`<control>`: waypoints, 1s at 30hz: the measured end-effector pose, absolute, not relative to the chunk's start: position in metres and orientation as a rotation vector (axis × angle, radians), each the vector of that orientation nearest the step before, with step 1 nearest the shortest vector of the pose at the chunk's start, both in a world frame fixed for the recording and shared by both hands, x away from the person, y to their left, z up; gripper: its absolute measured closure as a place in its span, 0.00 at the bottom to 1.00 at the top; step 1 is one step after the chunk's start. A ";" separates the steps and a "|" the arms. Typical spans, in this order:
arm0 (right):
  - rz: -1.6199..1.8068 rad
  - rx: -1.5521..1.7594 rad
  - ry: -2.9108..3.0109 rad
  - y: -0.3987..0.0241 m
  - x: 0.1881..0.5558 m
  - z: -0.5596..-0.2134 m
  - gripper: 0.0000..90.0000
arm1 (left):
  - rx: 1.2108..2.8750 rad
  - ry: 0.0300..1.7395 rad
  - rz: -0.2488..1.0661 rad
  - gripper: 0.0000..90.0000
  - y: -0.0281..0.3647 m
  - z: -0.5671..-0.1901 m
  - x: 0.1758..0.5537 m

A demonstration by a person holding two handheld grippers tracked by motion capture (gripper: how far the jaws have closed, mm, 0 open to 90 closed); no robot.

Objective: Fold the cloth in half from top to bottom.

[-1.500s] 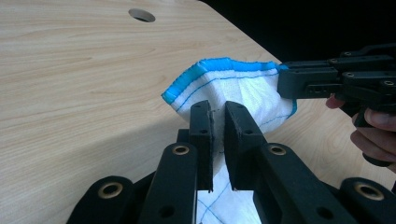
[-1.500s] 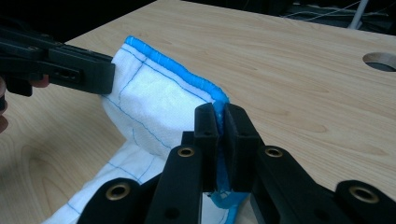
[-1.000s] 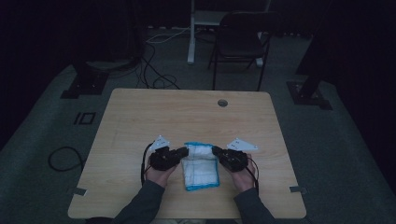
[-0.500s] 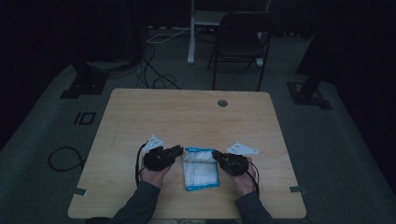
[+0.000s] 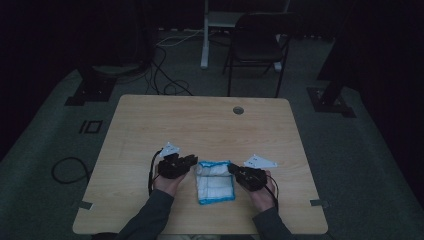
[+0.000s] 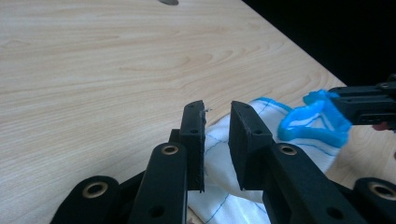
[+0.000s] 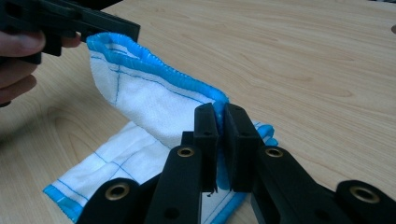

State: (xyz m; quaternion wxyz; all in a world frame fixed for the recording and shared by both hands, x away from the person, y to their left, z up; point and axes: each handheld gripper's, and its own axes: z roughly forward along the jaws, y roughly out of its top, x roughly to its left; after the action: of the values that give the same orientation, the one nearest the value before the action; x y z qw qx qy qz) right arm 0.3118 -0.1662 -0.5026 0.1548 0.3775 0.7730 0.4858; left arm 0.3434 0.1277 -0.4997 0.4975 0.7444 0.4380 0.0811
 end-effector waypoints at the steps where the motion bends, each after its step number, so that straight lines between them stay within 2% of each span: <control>1: 1.391 1.082 2.216 -0.166 0.311 -0.503 0.94 | 1.810 1.058 0.195 0.85 0.127 -0.501 0.344; 12: 1.402 1.089 2.211 -0.172 0.307 -0.505 0.92 | 1.860 1.065 0.173 0.85 0.122 -0.515 0.341; 21: 1.432 1.116 2.164 -0.182 0.305 -0.503 0.83 | 1.901 1.082 0.150 0.84 0.123 -0.530 0.335; 30: 1.414 1.143 2.143 -0.192 0.307 -0.504 0.81 | 1.932 1.096 0.148 0.82 0.123 -0.538 0.333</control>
State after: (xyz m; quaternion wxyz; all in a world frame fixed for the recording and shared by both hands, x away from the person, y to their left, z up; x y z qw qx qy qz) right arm 0.3068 -0.1920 -0.5043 0.1649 0.4012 0.7521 0.4962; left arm 0.3330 0.1225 -0.5382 0.4418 0.7787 0.4415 0.0595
